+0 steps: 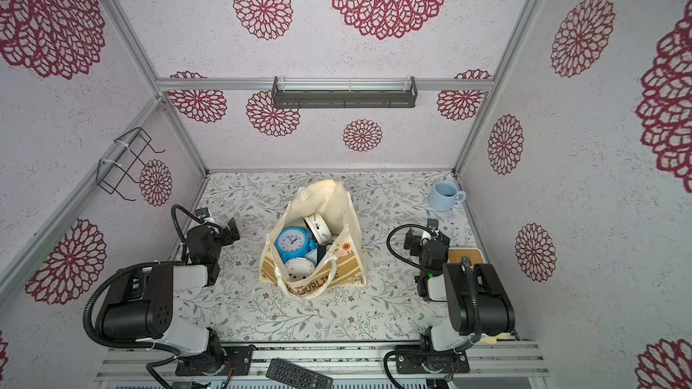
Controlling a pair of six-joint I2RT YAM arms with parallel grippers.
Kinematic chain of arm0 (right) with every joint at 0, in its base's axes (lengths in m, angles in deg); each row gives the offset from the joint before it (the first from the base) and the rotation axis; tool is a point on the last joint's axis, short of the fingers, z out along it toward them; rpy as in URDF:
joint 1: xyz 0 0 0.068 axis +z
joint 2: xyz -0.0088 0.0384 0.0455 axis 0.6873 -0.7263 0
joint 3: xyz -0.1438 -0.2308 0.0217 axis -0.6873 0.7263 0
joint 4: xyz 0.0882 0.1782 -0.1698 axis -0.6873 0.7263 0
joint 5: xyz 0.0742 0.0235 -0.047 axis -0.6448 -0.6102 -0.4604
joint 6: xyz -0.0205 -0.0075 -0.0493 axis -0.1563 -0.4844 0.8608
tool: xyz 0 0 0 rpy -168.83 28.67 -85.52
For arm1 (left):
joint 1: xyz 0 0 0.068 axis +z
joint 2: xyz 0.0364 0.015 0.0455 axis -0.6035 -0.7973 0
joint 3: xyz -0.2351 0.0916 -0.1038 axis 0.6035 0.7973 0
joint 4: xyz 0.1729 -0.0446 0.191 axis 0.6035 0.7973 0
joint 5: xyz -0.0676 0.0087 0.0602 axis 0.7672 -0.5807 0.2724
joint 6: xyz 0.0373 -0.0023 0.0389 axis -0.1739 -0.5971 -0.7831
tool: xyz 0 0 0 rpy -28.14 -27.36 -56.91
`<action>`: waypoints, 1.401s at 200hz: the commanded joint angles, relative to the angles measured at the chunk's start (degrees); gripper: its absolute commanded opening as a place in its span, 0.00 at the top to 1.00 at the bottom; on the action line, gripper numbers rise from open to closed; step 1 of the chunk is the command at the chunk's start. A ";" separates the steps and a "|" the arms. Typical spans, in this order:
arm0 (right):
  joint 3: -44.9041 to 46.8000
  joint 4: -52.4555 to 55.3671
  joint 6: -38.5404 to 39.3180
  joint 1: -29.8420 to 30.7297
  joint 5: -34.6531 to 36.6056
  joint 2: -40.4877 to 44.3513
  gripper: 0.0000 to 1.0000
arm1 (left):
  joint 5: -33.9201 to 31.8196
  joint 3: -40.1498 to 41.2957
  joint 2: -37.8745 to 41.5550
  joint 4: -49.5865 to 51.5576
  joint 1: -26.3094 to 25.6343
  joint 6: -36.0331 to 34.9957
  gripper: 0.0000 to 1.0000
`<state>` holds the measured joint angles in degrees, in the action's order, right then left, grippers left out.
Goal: Take the alarm clock out of the canvas bag
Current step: Adjust the canvas bag at the center of the board.
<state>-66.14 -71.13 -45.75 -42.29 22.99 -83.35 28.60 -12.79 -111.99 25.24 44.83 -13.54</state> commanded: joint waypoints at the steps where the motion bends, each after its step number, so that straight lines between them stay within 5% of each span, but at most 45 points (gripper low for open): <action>1: -0.57 -2.18 0.49 0.01 0.77 0.36 0.01 | 0.27 -0.35 0.94 -0.51 0.18 -0.30 0.01; 173: -0.51 -2.37 0.41 -0.01 1.02 0.49 0.01 | -1.13 -0.07 2.16 -1.95 0.30 -0.31 0.01; 207: -8.12 19.10 -2.30 -0.03 7.73 11.97 0.01 | -4.14 -17.02 15.27 35.26 0.31 0.96 0.01; 236: -14.50 29.63 -2.97 0.02 2.40 23.07 0.01 | -4.93 -34.74 21.07 60.62 0.30 7.57 0.01; 254: -23.49 41.12 -14.25 -0.04 2.79 28.73 0.01 | -5.42 -42.61 24.84 69.86 0.36 20.15 0.01; 266: -30.33 52.76 -31.05 -0.44 6.04 30.63 0.01 | -7.74 -45.89 27.42 75.53 0.77 34.80 0.01; 280: -36.83 61.11 -37.18 -2.17 0.15 32.25 0.01 | 1.81 -47.21 30.39 75.08 2.90 40.84 0.01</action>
<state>-92.33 -30.04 -61.92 -42.56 26.31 -54.78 24.01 -57.84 -85.35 85.21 45.20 6.20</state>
